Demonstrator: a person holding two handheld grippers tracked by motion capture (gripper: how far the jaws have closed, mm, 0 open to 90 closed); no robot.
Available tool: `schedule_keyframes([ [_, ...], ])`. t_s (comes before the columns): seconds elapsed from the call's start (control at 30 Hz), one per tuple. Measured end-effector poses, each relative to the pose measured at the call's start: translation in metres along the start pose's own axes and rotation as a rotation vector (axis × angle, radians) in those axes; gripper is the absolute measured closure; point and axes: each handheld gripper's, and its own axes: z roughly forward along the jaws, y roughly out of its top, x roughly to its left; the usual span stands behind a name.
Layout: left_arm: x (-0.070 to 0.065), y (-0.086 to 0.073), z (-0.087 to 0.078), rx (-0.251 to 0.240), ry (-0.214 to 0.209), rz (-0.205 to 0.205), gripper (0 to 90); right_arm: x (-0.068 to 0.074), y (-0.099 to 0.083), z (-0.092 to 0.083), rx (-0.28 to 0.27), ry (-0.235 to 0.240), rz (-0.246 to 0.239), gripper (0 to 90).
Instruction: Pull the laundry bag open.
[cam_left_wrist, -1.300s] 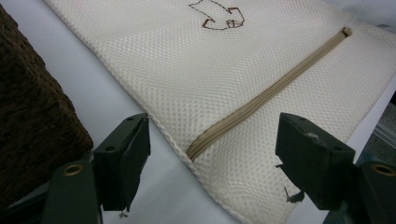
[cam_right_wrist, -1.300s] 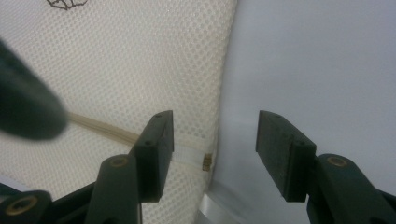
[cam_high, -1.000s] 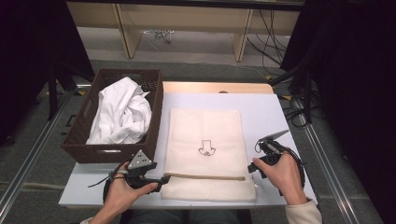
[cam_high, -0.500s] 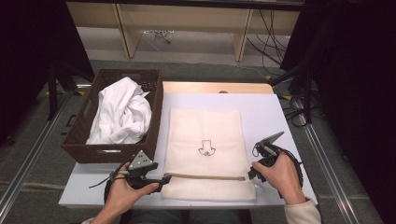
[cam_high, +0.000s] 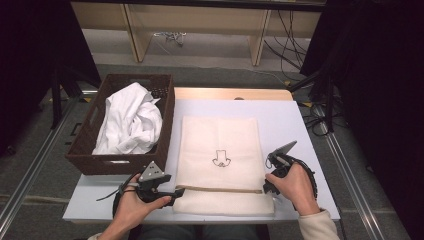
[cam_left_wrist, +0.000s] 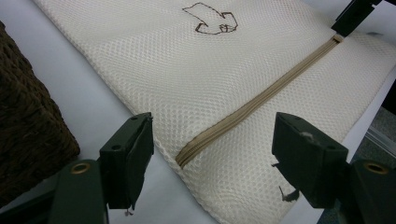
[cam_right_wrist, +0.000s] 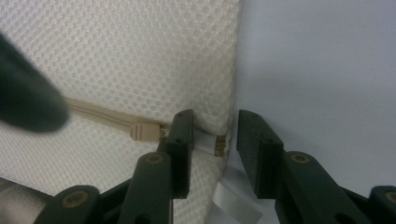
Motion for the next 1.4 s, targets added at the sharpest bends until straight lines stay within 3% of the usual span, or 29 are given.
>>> schedule_keyframes([
  [0.03, 0.0, 0.0, 0.0, 0.001, 0.0, 0.001, 29.2, 0.002, 0.001, 0.0, 0.009, -0.001, 0.026, 69.5],
  [0.07, 0.0, 0.0, 0.0, 0.001, 0.003, 0.002, 29.3, 0.008, 0.001, -0.002, 0.045, 0.004, 0.101, 70.1],
  [0.2, -0.001, 0.0, 0.001, -0.001, 0.006, -0.004, 29.4, 0.009, 0.001, 0.003, 0.003, -0.019, 0.065, 71.7],
  [0.27, -0.001, 0.0, 0.002, -0.005, 0.001, -0.007, 29.5, 0.01, 0.003, 0.003, 0.029, -0.039, 0.039, 72.6],
  [0.3, -0.001, 0.0, 0.002, -0.005, 0.001, -0.007, 29.5, 0.015, 0.003, 0.003, 0.026, -0.048, 0.079, 73.8],
  [0.33, -0.001, 0.0, 0.001, -0.006, 0.001, -0.007, 29.6, 0.01, 0.003, 0.005, 0.001, -0.048, 0.01, 75.2],
  [0.37, -0.001, 0.0, 0.001, -0.007, 0.001, -0.008, 29.6, 0.015, 0.004, 0.004, 0.042, -0.049, 0.063, 76.0],
  [0.4, -0.001, 0.0, 0.001, -0.008, 0.001, -0.008, 29.7, 0.016, 0.005, 0.004, 0.056, -0.048, 0.074, 76.8],
  [0.43, -0.001, 0.0, 0.001, -0.008, 0.001, -0.008, 29.8, 0.014, 0.007, 0.003, 0.083, -0.05, 0.047, 77.5],
  [0.47, -0.001, 0.0, 0.001, -0.008, 0.001, -0.007, 29.8, 0.016, 0.008, 0.003, 0.083, -0.048, 0.068, 78.3],
  [0.53, -0.001, 0.0, 0.001, 0.004, 0.003, 0.009, 29.8, 0.015, 0.008, 0.005, 0.07, -0.039, 0.05, 79.5],
  [0.57, -0.001, 0.0, 0.001, -0.002, 0.005, 0.009, 29.8, 0.017, 0.009, 0.003, 0.097, -0.05, 0.059, 80.1],
  [0.67, -0.003, 0.0, 0.002, -0.006, 0.01, -0.007, 29.8, 0.018, 0.009, 0.005, 0.066, -0.045, 0.075, 81.5],
  [0.8, -0.002, 0.0, 0.002, -0.001, 0.001, 0.024, 30.4, 0.016, 0.01, 0.002, 0.096, -0.04, 0.06, 82.8],
  [0.83, -0.003, 0.0, 0.003, -0.007, -0.007, 0.011, 30.7, 0.013, 0.01, 0.001, 0.1, -0.038, 0.038, 82.8],
  [0.87, -0.004, 0.0, 0.004, -0.013, -0.006, 0.006, 30.9, 0.013, 0.009, 0.004, 0.062, -0.034, 0.044, 82.9],
  [0.9, -0.004, -0.001, 0.004, -0.006, -0.005, 0.029, 31.1, 0.014, 0.009, 0.003, 0.067, -0.031, 0.067, 82.9],
  [0.93, -0.007, -0.001, 0.006, -0.021, 0.0, 0.008, 31.1, 0.013, 0.01, 0.001, 0.095, -0.027, 0.058, 83.1],
  [0.97, -0.005, -0.001, 0.005, 0.0, -0.012, 0.043, 31.1, 0.013, 0.01, 0.0, 0.089, -0.019, 0.053, 83.3],
  [1.0, -0.006, -0.001, 0.006, -0.012, -0.007, 0.042, 31.1, 0.011, 0.01, 0.0, 0.07, -0.019, 0.022, 83.5],
  [1.03, -0.007, -0.001, 0.007, -0.018, -0.009, 0.04, 31.1, 0.014, 0.01, -0.002, 0.085, -0.018, 0.076, 83.6],
  [1.13, -0.007, 0.0, 0.007, -0.01, -0.016, 0.046, 31.2, 0.01, 0.009, -0.005, 0.037, -0.02, -0.002, 83.9],
  [1.17, -0.007, 0.0, 0.006, -0.005, -0.013, 0.042, 31.2, 0.012, 0.009, -0.006, 0.034, 0.0, 0.039, 84.0],
  [1.2, -0.008, 0.0, 0.007, -0.023, -0.009, 0.036, 31.2, 0.014, 0.009, -0.008, 0.038, -0.018, 0.044, 84.0],
  [1.23, -0.008, 0.0, 0.006, -0.018, -0.004, 0.057, 31.1, 0.009, 0.008, -0.007, 0.008, -0.021, -0.037, 84.1],
  [1.27, -0.009, 0.0, 0.007, -0.029, -0.01, 0.052, 31.0, 0.014, 0.009, -0.011, 0.033, -0.009, 0.04, 84.2],
  [1.3, -0.008, 0.0, 0.007, -0.024, -0.004, 0.059, 30.8, 0.015, 0.007, -0.011, 0.012, -0.013, 0.051, 84.2],
  [1.33, -0.007, 0.001, 0.006, -0.009, 0.004, 0.077, 30.6, 0.013, 0.008, -0.013, 0.015, -0.016, 0.005, 84.3],
  [1.4, -0.006, 0.001, 0.005, -0.005, 0.003, 0.086, 30.5, 0.02, 0.008, -0.017, 0.038, -0.012, 0.084, 84.4],
])
